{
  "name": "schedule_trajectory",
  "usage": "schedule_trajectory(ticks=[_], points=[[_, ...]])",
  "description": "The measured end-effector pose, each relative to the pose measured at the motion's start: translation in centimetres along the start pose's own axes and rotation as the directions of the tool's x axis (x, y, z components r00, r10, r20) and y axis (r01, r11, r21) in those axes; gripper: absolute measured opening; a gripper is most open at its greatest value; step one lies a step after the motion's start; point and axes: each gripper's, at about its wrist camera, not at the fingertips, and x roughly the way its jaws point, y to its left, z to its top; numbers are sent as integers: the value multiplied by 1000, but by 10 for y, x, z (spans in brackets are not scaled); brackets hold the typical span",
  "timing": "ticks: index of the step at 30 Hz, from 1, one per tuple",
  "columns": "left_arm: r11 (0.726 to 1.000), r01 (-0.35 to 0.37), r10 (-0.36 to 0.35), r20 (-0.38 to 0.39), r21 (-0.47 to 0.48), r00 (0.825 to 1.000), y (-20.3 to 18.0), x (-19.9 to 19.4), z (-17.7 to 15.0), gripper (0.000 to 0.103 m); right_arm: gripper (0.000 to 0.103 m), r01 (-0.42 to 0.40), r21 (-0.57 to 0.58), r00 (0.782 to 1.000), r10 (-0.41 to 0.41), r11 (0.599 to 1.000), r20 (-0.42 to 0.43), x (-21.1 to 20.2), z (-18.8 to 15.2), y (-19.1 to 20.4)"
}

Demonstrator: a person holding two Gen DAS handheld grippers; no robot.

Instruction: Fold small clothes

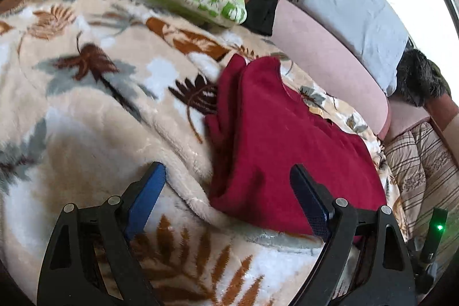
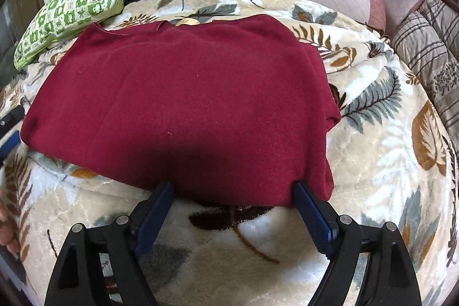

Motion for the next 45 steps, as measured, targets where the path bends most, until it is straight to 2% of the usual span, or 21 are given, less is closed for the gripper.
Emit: schedule_trajectory(ticks=[3, 8, 12, 16, 19, 22, 30, 33, 36, 39, 42, 44, 45], points=[[1000, 20, -20, -25, 14, 999, -4, 3, -2, 89, 85, 0, -2, 1000, 0, 1000, 0, 0, 0, 0], [990, 135, -136, -18, -33, 991, -11, -5, -8, 89, 86, 1, 1, 1000, -1, 1000, -2, 1, 1, 0], [988, 145, -145, -7, -45, 989, -12, -6, -7, 89, 87, 2, 2, 1000, -2, 1000, -2, 2, 1, 0], [972, 198, -198, 10, -128, 980, -5, -23, -12, 89, 87, 1, 2, 1000, -1, 1000, -3, 2, 1, 0], [964, 241, -244, -15, -108, 970, -15, -26, -19, 89, 88, -1, 5, 1000, 1, 1000, -7, 3, 2, 0], [964, 257, -259, -26, -67, 966, -28, -23, -23, 89, 89, -2, 8, 1000, 3, 1000, -11, 4, 4, -1], [969, 211, -218, -46, -130, 975, -15, 0, -17, 88, 90, -4, 2, 1000, 4, 1000, -9, 4, 4, -1], [973, 200, -208, -57, -117, 977, -16, 1, -19, 87, 90, -4, 3, 1000, 4, 1000, -8, 4, 4, -1], [968, 216, -224, -52, -128, 973, -15, 8, -10, 87, 90, -1, 3, 1000, 1, 1000, -8, 4, 4, -1], [946, 261, -270, -22, -194, 963, -8, 18, 0, 87, 90, -2, -1, 1000, 2, 1000, -4, 3, 4, -1], [929, 299, -304, 11, -218, 953, -9, 11, -1, 87, 90, -1, -2, 1000, 1, 1000, -3, 3, 3, -1], [898, 383, -383, 46, -218, 923, -17, 2, -3, 87, 90, 1, -2, 1000, -1, 1000, -4, 3, 3, -1], [898, 400, -396, 56, -183, 916, -24, -1, -2, 87, 90, 2, -1, 1000, -3, 1000, -4, 4, 3, -1]])
